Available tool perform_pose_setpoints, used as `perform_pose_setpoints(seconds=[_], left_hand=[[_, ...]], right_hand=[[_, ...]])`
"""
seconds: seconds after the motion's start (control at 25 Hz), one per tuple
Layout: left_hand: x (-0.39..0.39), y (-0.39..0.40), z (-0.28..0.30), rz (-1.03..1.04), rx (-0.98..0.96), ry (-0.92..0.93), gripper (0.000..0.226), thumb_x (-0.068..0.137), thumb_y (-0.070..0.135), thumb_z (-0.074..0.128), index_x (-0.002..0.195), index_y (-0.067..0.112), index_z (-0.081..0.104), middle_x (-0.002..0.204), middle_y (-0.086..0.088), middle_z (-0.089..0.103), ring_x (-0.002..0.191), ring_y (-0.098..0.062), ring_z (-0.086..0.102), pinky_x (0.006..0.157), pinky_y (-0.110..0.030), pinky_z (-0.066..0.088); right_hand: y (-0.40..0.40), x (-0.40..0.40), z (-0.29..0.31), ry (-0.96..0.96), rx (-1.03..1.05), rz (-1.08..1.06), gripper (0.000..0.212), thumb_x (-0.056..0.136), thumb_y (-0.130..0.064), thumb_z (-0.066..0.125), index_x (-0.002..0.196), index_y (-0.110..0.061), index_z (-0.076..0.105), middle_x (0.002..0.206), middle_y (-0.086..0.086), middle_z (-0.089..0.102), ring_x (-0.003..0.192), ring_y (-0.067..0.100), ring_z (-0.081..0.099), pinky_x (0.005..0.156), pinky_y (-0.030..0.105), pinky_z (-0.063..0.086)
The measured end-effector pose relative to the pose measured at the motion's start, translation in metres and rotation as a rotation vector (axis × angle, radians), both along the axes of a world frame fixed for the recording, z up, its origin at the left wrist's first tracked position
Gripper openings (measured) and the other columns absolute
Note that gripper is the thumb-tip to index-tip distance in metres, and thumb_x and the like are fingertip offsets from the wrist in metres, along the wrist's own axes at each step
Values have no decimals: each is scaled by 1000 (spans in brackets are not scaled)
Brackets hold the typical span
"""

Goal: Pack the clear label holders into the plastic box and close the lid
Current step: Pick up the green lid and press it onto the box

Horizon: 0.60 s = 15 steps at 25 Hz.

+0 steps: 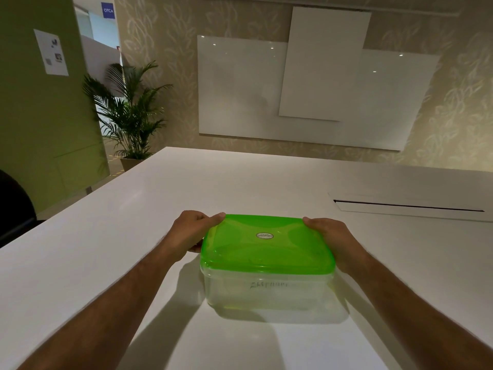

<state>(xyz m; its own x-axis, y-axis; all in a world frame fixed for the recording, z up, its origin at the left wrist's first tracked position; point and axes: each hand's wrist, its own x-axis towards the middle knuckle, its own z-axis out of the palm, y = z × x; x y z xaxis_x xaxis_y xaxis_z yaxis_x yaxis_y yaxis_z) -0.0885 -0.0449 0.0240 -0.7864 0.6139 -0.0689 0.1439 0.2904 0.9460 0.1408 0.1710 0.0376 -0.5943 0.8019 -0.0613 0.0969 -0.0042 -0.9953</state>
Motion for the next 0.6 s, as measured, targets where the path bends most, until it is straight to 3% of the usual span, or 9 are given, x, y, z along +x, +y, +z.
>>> perform_pose_setpoints(seconds=[0.16, 0.24, 0.4, 0.52, 0.6], left_hand=[[15, -15, 9, -66, -52, -23, 61, 75, 58, 77, 101, 4, 67, 84, -14, 62, 63, -25, 58, 58, -35, 57], [24, -26, 16, -113, -101, -52, 60, 75, 56, 77, 106, 6, 65, 84, -12, 63, 57, -25, 53, 50, -28, 52], [40, -50, 30, -274, -215, -109, 74, 65, 62, 78, 114, 9, 63, 78, -11, 62, 51, -20, 56, 51, -26, 49], [47, -63, 36, -395, -253, -144, 102, 30, 73, 85, 113, 16, 64, 70, -10, 67, 54, -21, 64, 51, -26, 51], [49, -64, 36, -446, -258, -152, 98, 36, 67, 88, 115, 16, 63, 67, -10, 69, 54, -20, 65, 50, -25, 51]], right_hand=[[-8, 15, 0, -163, 172, -14, 59, 50, -65, 77, 85, -18, 75, 89, 4, 76, 86, 26, 72, 80, 48, 59], [-12, 24, 3, -266, 239, 20, 65, 50, -71, 73, 90, -20, 73, 87, 4, 74, 78, 24, 72, 66, 43, 61], [-19, 42, 14, -405, 135, 213, 47, 77, -51, 72, 92, -7, 64, 60, 9, 50, 43, 19, 44, 47, 26, 41], [-21, 55, 24, -472, 14, 351, 36, 81, -42, 68, 95, -10, 63, 55, 9, 51, 39, 17, 38, 44, 23, 37], [-22, 60, 28, -481, -47, 433, 38, 79, -40, 67, 100, -9, 63, 56, 12, 56, 37, 16, 41, 41, 22, 38]])
